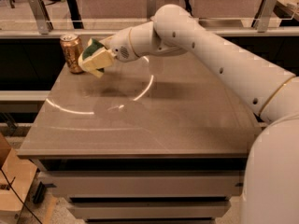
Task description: Move sponge near orange can
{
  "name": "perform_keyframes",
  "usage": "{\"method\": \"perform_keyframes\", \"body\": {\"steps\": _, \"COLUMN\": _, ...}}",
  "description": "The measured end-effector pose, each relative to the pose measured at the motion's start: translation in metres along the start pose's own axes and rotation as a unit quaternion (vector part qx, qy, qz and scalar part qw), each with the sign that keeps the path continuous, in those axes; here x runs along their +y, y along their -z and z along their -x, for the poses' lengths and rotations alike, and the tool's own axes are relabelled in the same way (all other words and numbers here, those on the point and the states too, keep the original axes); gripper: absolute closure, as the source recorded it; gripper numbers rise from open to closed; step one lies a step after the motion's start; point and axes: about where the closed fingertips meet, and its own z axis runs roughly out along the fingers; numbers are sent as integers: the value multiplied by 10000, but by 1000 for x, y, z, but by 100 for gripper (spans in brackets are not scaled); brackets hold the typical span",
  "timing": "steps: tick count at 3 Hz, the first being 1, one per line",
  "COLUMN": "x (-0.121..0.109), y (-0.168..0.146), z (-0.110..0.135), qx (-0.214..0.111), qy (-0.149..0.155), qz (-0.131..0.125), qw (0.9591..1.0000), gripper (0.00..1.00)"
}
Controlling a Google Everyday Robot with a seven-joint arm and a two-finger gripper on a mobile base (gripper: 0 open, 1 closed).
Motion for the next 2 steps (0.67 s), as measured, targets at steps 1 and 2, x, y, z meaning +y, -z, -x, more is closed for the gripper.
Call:
{"method": "perform_keyframes", "body": {"steps": 1, "x": -20, "y": -12, "z": -18, "qx": 148, "qy": -378, "qz": -267, "qw": 9988, "gripper": 13}}
{"method": "perform_keyframes", "body": {"steps": 2, "x": -20, "y": -14, "z": -19, "qx": 151, "qy": -414, "qz": -261, "qw": 9987, "gripper": 0}}
